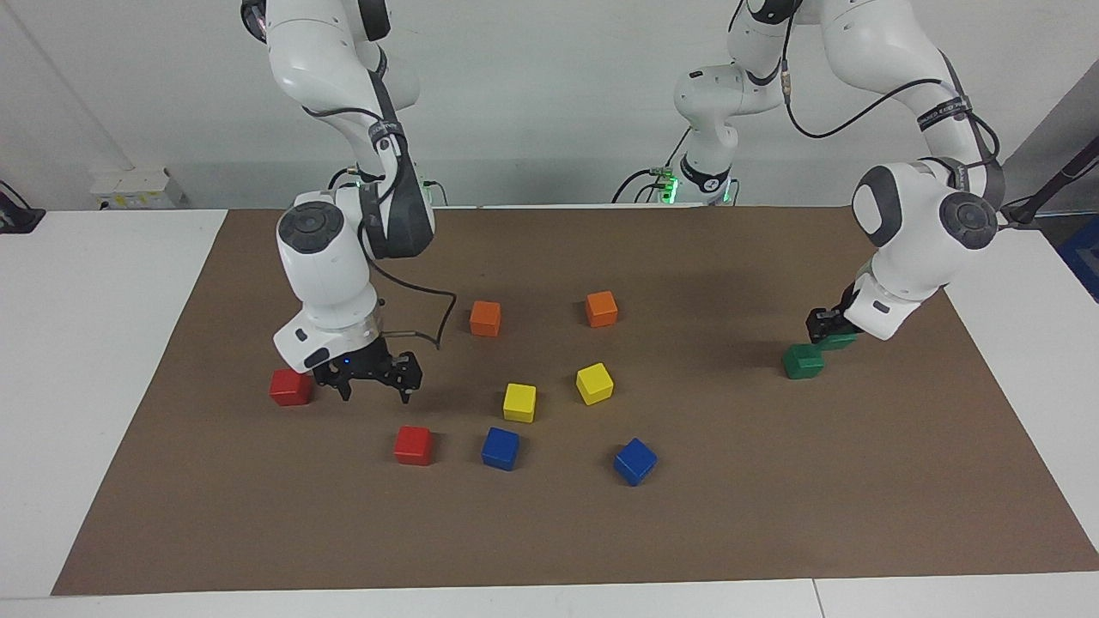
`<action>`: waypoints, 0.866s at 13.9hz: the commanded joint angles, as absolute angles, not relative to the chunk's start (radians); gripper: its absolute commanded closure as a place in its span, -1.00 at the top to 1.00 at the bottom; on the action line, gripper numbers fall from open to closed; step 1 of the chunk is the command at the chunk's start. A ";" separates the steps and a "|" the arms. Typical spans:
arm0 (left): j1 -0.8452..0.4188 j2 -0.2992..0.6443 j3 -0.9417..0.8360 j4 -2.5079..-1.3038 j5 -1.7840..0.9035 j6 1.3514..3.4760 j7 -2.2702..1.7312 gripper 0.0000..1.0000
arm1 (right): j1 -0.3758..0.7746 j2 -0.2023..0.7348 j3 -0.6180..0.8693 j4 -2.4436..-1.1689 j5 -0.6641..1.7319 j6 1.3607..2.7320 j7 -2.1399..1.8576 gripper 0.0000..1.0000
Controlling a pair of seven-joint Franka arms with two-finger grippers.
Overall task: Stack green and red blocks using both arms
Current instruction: 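Stack the green cube with the left gripper while the right gripper grasps red, then carry the red cube with the right gripper toward the other red cube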
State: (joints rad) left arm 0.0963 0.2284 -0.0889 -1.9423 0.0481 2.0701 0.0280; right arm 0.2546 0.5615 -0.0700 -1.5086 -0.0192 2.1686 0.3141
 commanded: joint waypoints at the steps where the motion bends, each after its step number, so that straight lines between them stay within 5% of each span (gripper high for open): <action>1: 0.095 0.175 -0.084 -1.991 0.034 2.101 0.049 -1.00 | 0.258 0.649 -0.066 -1.398 -0.023 2.157 0.341 1.00; 9: 0.095 0.173 -0.084 -2.031 0.026 2.167 0.040 -1.00 | 0.259 0.684 -0.066 -1.414 -0.018 2.227 0.341 1.00; 11: 0.095 0.172 -0.084 -2.040 0.012 2.177 0.040 -1.00 | 0.258 0.684 -0.064 -1.419 -0.018 2.229 0.339 0.52; 12: 0.094 0.170 -0.084 -2.045 0.011 2.181 0.040 -1.00 | 0.258 0.683 -0.064 -1.420 -0.017 2.227 0.339 0.09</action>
State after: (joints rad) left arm 0.0963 0.2104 -0.0890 -1.9873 0.0337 2.1457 0.0287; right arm 0.2615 0.6741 -0.0701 -1.4311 -0.0189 2.2190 0.3222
